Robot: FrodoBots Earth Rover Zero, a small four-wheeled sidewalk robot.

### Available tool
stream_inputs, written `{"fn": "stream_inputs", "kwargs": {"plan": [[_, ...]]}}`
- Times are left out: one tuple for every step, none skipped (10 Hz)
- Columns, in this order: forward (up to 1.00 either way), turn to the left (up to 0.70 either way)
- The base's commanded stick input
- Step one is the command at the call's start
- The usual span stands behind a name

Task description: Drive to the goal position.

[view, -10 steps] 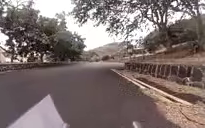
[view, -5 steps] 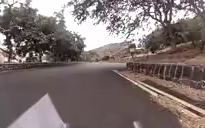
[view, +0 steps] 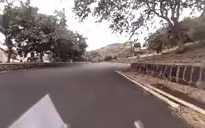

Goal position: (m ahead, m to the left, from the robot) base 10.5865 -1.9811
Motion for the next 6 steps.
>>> {"fn": "stream_inputs", "kwargs": {"plan": [[1.0,0.0],[1.0,0.0],[1.0,-0.07],[1.0,-0.21],[1.0,0.0],[1.0,-0.04]]}}
